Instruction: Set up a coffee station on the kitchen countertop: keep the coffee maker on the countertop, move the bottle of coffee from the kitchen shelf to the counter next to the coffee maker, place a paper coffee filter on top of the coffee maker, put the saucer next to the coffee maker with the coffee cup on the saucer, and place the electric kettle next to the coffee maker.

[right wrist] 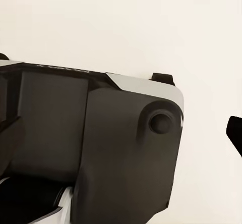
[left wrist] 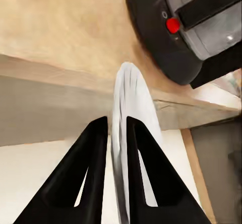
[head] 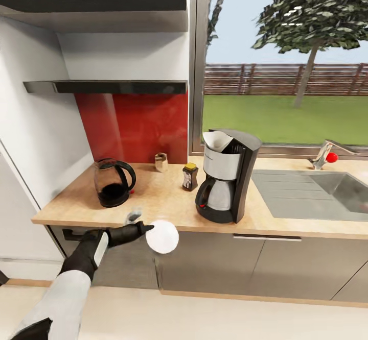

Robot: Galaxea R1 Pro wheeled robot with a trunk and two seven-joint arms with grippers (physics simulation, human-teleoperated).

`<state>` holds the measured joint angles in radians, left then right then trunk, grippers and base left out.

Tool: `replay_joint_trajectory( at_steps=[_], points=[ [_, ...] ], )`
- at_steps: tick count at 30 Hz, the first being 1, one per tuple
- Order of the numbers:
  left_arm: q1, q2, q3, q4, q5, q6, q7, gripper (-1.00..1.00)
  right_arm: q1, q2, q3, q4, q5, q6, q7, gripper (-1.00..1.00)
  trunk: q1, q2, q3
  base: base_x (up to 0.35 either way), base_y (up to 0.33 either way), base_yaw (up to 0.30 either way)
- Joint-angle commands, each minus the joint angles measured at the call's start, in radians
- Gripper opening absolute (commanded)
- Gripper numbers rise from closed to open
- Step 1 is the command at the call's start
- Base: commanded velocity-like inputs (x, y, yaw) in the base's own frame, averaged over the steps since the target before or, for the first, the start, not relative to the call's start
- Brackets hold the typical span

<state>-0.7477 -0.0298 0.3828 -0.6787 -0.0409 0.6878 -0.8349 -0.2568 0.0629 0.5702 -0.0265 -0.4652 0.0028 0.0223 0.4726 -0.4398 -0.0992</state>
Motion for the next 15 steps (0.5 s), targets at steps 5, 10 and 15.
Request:
replay_joint_trajectory(
  at_steps=[5, 10, 15],
  points=[
    [-0.083, -0.012, 0.018, 0.007, 0.078, 0.046, 0.027, -1.0, -0.001, 0.0, 0.008, 0.0, -0.01, -0.001, 0.002, 1.0, 0.0, -0.002, -0.002, 0.0, 0.0, 0.0],
    [-0.051, -0.01, 0.019, 0.009, 0.133, 0.035, 0.115, -1.0, -0.001, -0.001, 0.007, 0.0, -0.013, 0.0, 0.002, 1.0, 0.0, -0.002, -0.002, 0.0, 0.0, 0.0],
    [-0.045, -0.011, 0.019, 0.01, 0.137, 0.033, 0.122, -1.0, -0.001, -0.003, 0.005, 0.0, -0.015, 0.001, -0.004, 1.0, 0.0, -0.002, -0.002, 0.002, 0.0, 0.0]
  ],
)
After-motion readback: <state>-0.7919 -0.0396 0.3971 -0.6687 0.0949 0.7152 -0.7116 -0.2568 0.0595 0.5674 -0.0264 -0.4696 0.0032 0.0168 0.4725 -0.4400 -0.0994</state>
